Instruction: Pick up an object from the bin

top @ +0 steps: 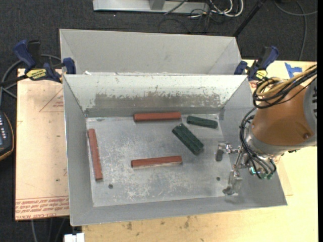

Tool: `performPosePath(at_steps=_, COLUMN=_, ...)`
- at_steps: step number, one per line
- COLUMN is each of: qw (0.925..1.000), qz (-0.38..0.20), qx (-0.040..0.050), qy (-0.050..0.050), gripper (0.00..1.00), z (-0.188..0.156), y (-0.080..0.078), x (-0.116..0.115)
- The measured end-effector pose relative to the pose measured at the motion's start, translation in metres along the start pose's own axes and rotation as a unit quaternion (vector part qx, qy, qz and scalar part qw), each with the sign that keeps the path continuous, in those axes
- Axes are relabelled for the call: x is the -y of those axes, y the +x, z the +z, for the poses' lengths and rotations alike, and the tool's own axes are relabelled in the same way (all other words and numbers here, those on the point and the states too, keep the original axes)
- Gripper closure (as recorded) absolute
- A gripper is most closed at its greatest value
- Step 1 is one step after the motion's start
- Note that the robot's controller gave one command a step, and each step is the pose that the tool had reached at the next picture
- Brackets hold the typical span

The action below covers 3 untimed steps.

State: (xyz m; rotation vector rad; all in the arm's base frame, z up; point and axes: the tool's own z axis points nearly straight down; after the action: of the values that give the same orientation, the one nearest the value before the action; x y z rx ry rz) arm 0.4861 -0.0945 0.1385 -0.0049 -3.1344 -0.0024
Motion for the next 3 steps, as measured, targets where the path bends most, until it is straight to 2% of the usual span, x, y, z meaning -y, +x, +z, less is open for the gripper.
performPosePath(at_steps=1, qw=0.9994, qz=0.034, qx=0.0075, qy=-0.002, gripper=0.0, z=-0.037, y=-0.045, x=-0.078)
performPosePath(at_steps=2, qw=0.9999, qz=-0.011, qx=0.0022, qy=0.0, gripper=0.0, z=0.073, y=-0.084, x=-0.128)
performPosePath(at_steps=3, qw=0.9999, qz=-0.009, qx=0.0051, qy=0.001, gripper=1.0, z=0.067, y=-0.086, x=-0.125)
